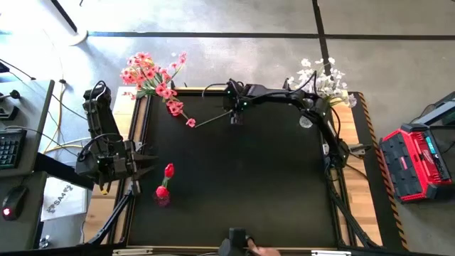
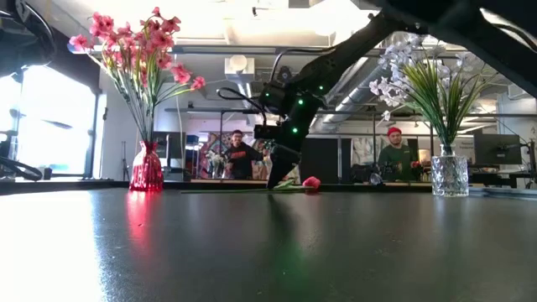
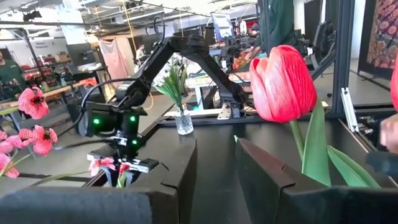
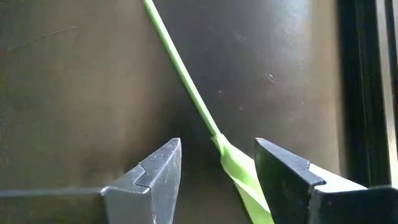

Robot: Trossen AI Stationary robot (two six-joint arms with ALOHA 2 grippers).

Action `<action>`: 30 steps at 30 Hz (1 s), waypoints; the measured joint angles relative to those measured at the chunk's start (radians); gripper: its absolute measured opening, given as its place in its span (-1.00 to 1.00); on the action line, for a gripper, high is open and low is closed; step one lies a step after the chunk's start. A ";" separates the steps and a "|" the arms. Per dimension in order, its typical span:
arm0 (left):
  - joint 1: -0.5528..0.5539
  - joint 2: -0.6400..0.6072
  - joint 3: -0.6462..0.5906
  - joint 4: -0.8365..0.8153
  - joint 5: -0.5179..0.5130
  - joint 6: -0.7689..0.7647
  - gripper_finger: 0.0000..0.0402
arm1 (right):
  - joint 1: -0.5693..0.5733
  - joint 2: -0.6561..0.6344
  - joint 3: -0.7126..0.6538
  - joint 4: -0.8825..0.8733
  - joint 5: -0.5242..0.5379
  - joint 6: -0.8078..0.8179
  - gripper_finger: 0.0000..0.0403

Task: Sort flowers into vase by color
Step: Put the red flower into the violet vase

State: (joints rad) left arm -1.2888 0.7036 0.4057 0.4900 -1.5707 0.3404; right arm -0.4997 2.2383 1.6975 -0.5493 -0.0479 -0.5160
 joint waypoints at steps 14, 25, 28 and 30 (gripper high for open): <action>0.000 0.000 0.000 0.000 0.000 -0.157 -0.49 | -0.070 0.000 0.001 -0.107 -0.173 -0.068 -0.31; 0.000 0.000 0.000 0.000 0.000 -0.156 -0.49 | -0.020 -0.011 0.004 -0.479 -0.186 -0.079 -0.34; 0.000 0.000 0.000 0.001 0.000 -0.148 -0.49 | 0.009 -0.011 0.004 -0.520 -0.186 -0.038 -0.35; 0.000 0.000 0.000 0.000 0.000 -0.148 -0.49 | 0.037 -0.011 0.003 -0.567 -0.182 -0.018 -0.37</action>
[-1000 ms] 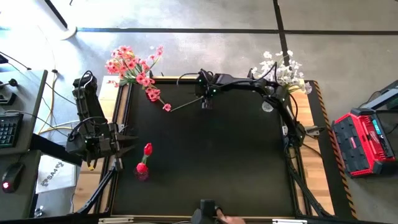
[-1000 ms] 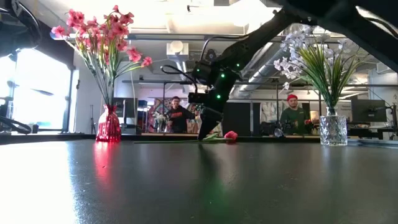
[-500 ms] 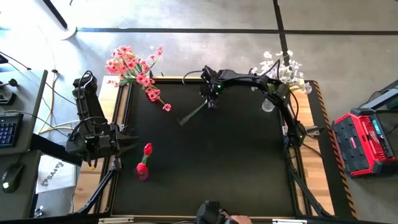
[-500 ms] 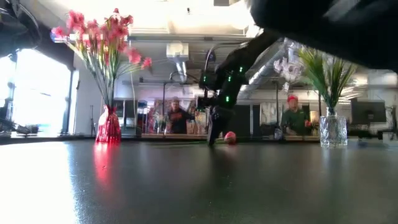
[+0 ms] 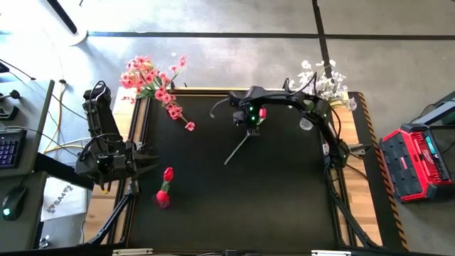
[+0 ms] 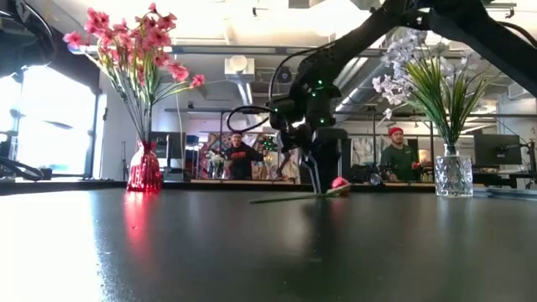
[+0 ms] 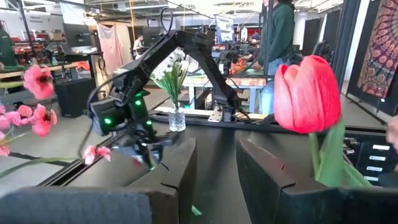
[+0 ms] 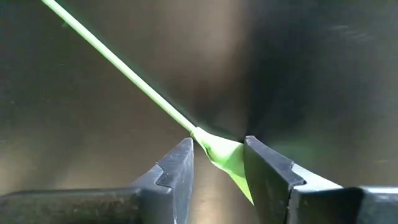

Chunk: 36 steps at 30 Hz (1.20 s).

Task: Sort flowers into vase by color
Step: Put the red flower into the violet vase

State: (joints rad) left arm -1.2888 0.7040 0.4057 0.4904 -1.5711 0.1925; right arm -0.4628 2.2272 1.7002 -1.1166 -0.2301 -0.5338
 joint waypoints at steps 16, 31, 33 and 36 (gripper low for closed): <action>0.000 -0.005 0.000 0.002 0.000 -0.034 -0.49 | 0.277 -0.103 -0.006 -0.081 0.071 0.304 -0.41; 0.000 -0.005 0.000 0.031 0.000 -0.007 -0.49 | 0.411 -0.383 -0.507 0.486 0.147 0.899 -0.41; 0.004 -0.005 0.000 0.030 0.000 0.000 -0.49 | 0.414 -0.443 -0.604 0.610 0.230 1.020 -0.41; 0.018 -0.002 0.000 0.031 0.000 -0.008 -0.49 | 0.424 -0.511 -0.723 0.726 0.293 1.202 -0.41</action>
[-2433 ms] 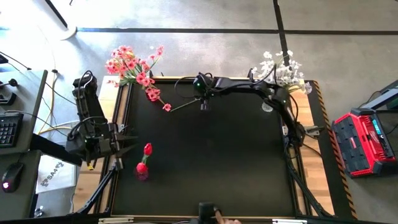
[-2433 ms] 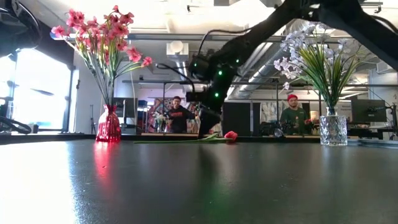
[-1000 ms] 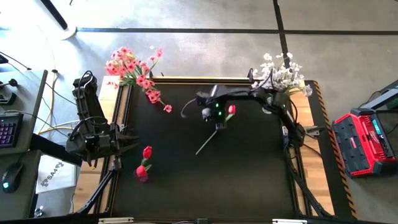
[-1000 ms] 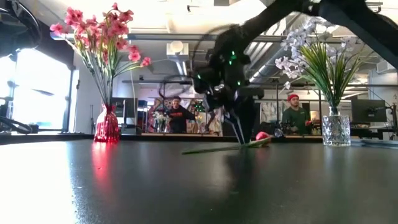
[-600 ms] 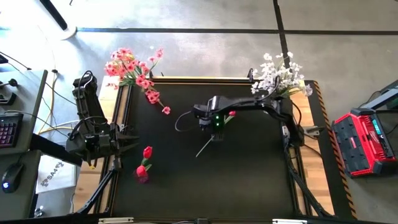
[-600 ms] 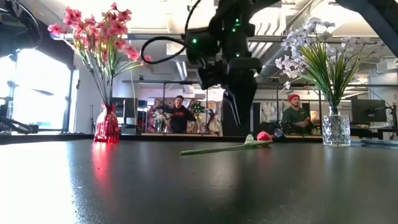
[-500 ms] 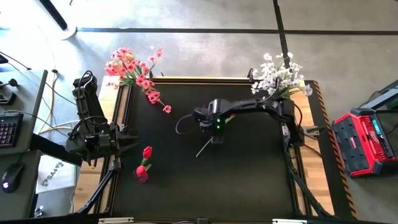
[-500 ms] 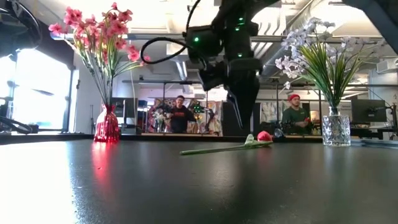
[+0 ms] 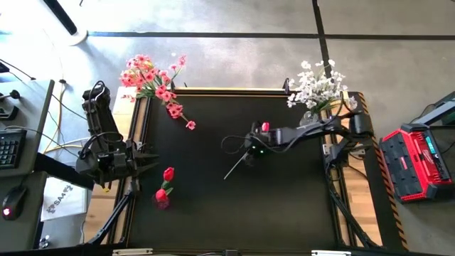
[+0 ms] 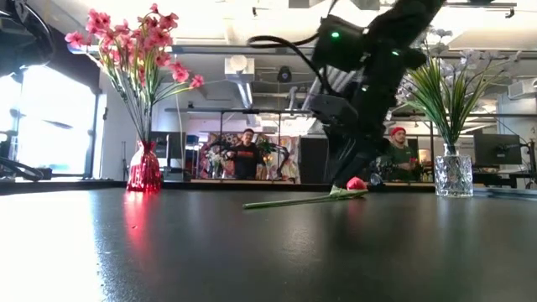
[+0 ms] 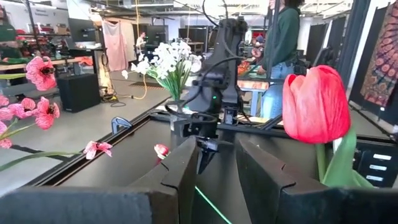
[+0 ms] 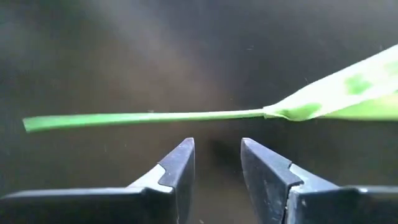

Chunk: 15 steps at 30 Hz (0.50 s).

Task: Sort flowers into vase by color
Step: Put the red flower into the violet vase

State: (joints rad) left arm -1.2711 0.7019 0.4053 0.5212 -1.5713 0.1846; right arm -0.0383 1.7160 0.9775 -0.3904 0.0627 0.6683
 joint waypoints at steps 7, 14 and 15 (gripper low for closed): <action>0.015 0.021 0.000 -0.003 0.000 0.001 -0.49 | 0.007 -0.010 -0.132 0.238 0.107 0.428 -0.41; 0.015 0.020 0.000 -0.002 0.000 0.027 -0.49 | -0.018 -0.002 -0.143 0.172 0.246 0.581 -0.44; 0.015 0.020 0.000 -0.002 0.000 0.026 -0.49 | -0.021 -0.002 -0.143 0.175 0.255 0.590 -0.44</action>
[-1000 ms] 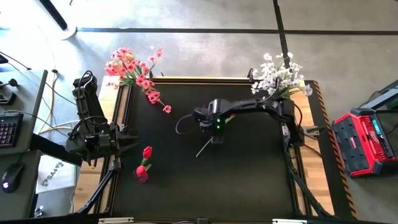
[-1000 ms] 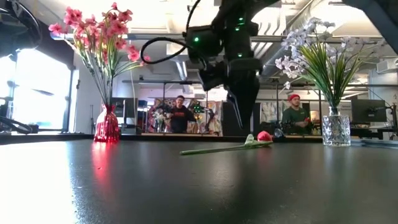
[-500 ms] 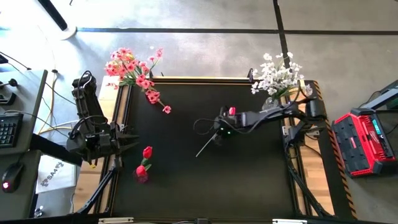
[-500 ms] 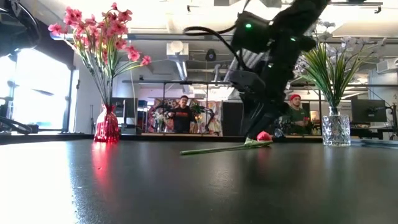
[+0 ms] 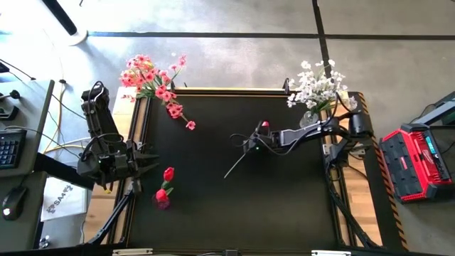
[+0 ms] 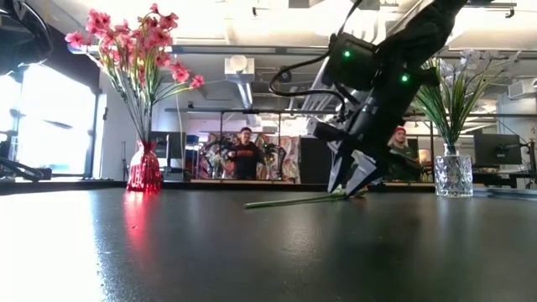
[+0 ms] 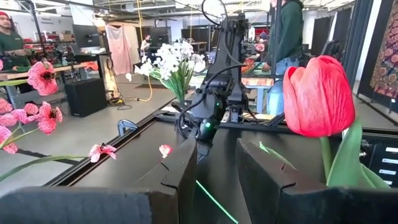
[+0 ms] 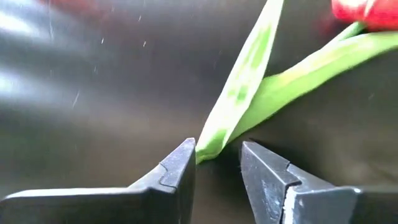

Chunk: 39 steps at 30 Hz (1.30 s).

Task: Sort flowers into vase by color
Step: Put the red flower into the violet vase

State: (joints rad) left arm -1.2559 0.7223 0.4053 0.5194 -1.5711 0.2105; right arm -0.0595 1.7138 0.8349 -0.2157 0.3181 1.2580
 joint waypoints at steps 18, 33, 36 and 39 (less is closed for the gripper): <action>0.000 0.001 0.000 0.001 0.000 0.020 -0.49 | -0.090 0.099 0.008 0.088 0.021 -0.156 -0.44; 0.000 -0.003 0.000 0.022 0.000 0.057 -0.49 | -0.063 0.041 -0.001 0.100 0.032 -0.387 -0.97; 0.000 -0.003 0.000 0.051 0.000 0.059 -0.49 | -0.038 0.012 -0.002 0.106 0.027 -0.453 -0.97; 0.000 -0.003 0.002 0.085 0.000 0.072 -0.49 | 0.002 -0.030 -0.002 0.141 0.065 -0.507 -0.99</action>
State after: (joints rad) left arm -1.2556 0.7189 0.4078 0.6048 -1.5715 0.2821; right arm -0.0577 1.6843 0.8330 -0.0744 0.3832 0.7510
